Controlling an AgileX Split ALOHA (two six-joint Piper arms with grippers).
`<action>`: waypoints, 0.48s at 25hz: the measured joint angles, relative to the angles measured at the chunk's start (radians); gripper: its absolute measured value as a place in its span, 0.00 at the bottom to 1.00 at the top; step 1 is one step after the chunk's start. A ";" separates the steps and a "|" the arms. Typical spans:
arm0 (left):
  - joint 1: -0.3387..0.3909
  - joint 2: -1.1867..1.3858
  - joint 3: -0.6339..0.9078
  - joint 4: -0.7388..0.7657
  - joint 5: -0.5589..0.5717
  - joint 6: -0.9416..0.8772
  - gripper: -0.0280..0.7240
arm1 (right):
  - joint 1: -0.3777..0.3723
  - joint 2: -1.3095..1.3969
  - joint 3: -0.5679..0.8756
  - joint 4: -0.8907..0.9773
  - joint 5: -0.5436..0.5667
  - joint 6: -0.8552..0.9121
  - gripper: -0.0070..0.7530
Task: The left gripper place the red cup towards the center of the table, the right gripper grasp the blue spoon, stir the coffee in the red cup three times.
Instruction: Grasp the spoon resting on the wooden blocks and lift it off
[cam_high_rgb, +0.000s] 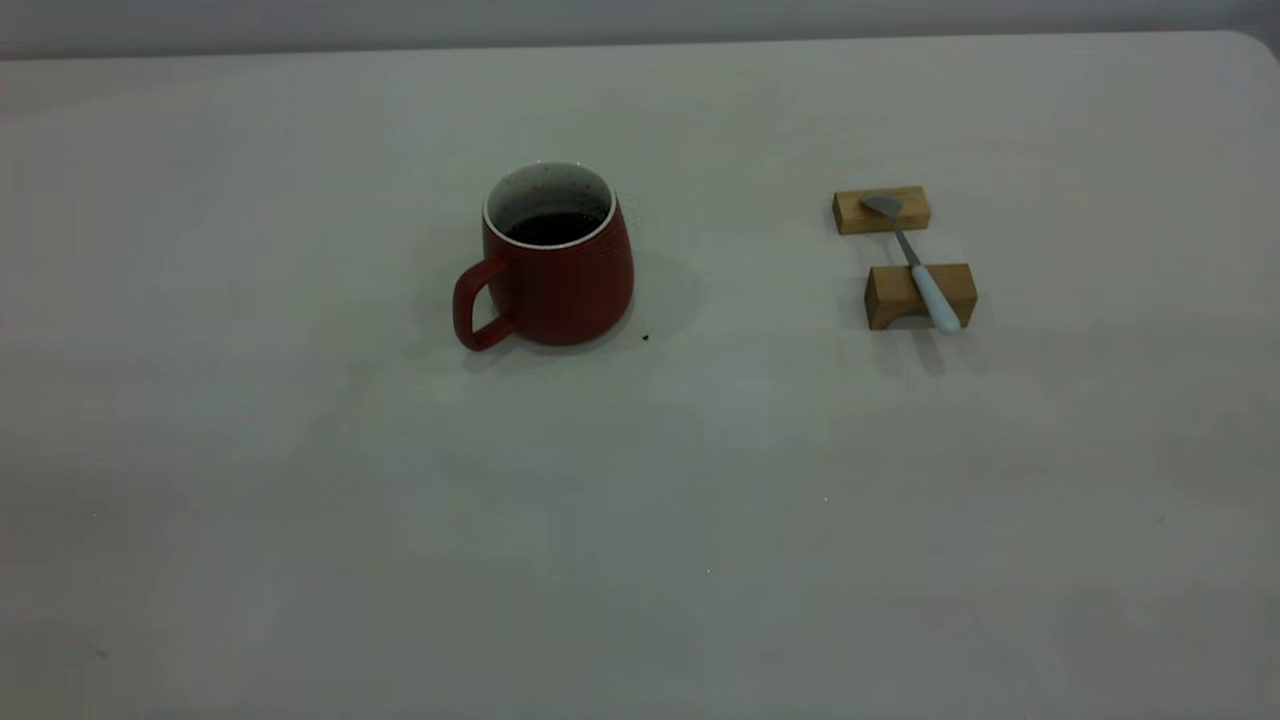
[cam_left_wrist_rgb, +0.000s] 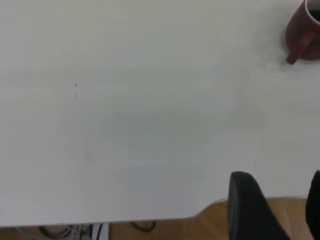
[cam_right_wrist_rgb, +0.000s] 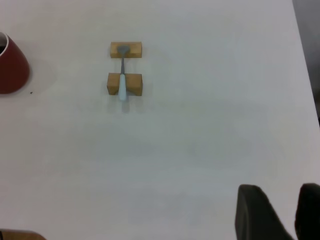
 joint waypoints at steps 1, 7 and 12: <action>0.000 -0.023 0.001 0.000 0.005 0.000 0.51 | 0.000 0.000 0.000 0.000 0.000 0.000 0.32; 0.000 -0.050 0.017 0.000 0.008 0.000 0.51 | 0.000 0.000 0.000 0.000 0.000 0.000 0.32; 0.000 -0.051 0.017 0.000 0.008 0.000 0.51 | 0.000 0.000 0.000 0.000 0.000 0.000 0.32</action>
